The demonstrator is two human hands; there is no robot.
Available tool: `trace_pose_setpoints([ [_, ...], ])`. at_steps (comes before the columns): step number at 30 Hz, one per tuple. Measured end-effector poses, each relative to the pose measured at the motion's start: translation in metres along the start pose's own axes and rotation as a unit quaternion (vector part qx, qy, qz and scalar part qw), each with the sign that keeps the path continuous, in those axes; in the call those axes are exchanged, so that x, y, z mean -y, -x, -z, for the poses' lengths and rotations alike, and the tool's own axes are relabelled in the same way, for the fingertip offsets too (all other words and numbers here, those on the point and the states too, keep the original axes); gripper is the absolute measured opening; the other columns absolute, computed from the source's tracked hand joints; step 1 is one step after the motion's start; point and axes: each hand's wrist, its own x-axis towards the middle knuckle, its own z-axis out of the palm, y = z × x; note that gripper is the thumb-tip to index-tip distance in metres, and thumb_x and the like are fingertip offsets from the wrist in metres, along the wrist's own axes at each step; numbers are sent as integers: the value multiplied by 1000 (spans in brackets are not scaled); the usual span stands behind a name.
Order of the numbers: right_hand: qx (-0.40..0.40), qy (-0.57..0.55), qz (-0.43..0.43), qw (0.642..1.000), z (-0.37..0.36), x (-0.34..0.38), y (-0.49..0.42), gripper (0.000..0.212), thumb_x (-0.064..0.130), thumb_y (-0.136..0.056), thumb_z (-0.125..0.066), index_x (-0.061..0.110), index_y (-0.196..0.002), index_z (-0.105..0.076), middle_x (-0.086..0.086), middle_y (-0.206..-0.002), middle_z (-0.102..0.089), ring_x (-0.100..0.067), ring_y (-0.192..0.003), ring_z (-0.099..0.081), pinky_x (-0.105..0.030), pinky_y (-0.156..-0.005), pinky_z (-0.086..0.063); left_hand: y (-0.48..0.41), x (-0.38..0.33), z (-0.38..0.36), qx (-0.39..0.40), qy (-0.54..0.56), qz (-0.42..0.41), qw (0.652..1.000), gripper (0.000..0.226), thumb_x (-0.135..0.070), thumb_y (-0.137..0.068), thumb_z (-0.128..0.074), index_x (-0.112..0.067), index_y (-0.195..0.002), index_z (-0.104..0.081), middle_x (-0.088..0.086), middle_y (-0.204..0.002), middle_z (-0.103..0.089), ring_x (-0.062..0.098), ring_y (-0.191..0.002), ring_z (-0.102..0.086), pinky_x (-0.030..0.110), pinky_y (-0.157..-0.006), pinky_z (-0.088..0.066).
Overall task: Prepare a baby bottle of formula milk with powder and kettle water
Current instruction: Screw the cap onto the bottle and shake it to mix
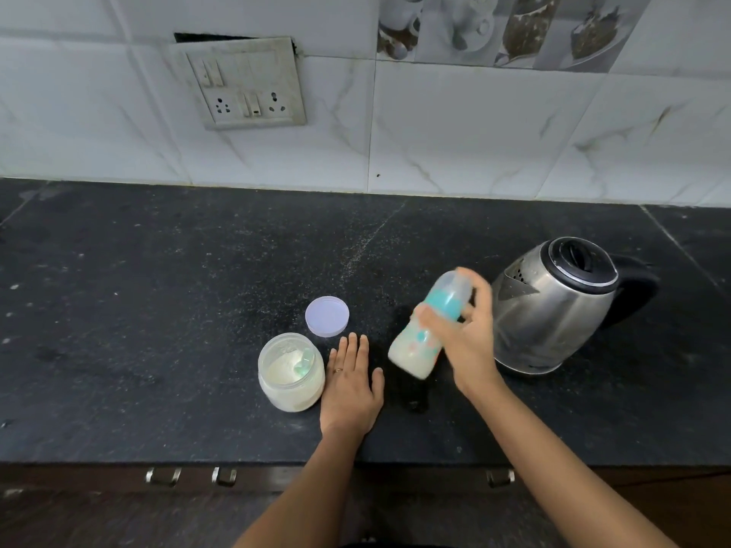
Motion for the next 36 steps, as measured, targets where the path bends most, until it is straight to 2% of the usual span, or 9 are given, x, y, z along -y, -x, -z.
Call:
trace_pose_setpoints([
  [3, -68, -65, -25, 995, -2, 2, -5, 64, 4, -79, -76, 28, -126, -40, -1, -111, -54, -15, -90, -63, -33, -72, -58, -1, -2, 0, -4, 8, 4, 1000, 74, -48, -87, -4, -15, -153, -12, 3, -161, -9, 15, -148, 0, 27, -115, 13],
  [7, 99, 62, -7, 993, 3, -2, 13, 72, -1, -73, -80, 29, -127, -44, 9, -104, -61, -5, -84, -65, -28, -71, -57, 0, 2, 0, 10, -9, -2, 1000, 67, -43, -94, -17, -15, -154, -7, 4, -162, -4, 15, -148, 4, 29, -116, 14],
  [12, -73, -46, -15, 996, -3, 1, -4, 68, 3, -78, -77, 24, -130, -39, 2, -109, -54, -6, -84, -63, -27, -67, -56, 0, -1, -1, 2, 8, 3, 1000, 76, -49, -86, -1, -17, -154, -10, 3, -161, -7, 14, -148, 2, 27, -115, 14],
  [16, 70, 54, 3, 996, 1, -6, 11, 71, 0, -73, -81, 29, -126, -44, 3, -109, -59, -4, -85, -64, -31, -72, -58, 0, 2, -1, 9, 0, 0, 1000, 77, -48, -84, -2, -16, -154, -8, 3, -162, -5, 14, -148, 4, 30, -117, 11],
  [20, -107, -77, -33, 991, -4, 4, -11, 66, 9, -78, -78, 32, -126, -40, -3, -116, -54, -12, -91, -63, -43, -78, -60, -1, 0, -2, -3, 17, 3, 1000, 75, -48, -87, -4, -16, -153, -13, 4, -161, -10, 15, -148, 0, 29, -117, 10],
  [25, 105, 113, 46, 987, 6, -5, 9, 74, 4, -71, -83, 34, -126, -43, 13, -114, -58, -5, -93, -64, -25, -76, -56, 0, 1, -1, -1, 6, -6, 1000, 78, -47, -83, -2, -14, -153, -13, 6, -161, -10, 17, -149, -1, 29, -116, 11],
  [29, -62, -64, -7, 996, -3, 0, -4, 68, 5, -79, -76, 29, -131, -39, -4, -115, -55, -7, -86, -65, -31, -72, -58, -4, -3, -1, -4, 15, 0, 1000, 75, -48, -87, -4, -15, -153, -13, 5, -161, -11, 16, -148, -1, 29, -116, 12],
  [33, 63, 39, 15, 997, -12, -7, 14, 70, 3, -74, -81, 34, -126, -45, 4, -112, -60, -10, -88, -65, -32, -74, -59, -1, 4, -2, 11, -8, -9, 1000, 67, -39, -95, -27, -13, -153, -8, 6, -161, -7, 17, -148, 2, 31, -116, 12],
  [36, -43, -74, -31, 996, -21, -6, 12, 66, 8, -76, -79, 33, -126, -44, -6, -119, -59, -17, -93, -67, -39, -76, -60, 3, 5, 0, 4, 12, 1, 1000, 68, -44, -92, -16, -14, -153, -14, 5, -161, -10, 17, -148, -1, 30, -117, 11],
])
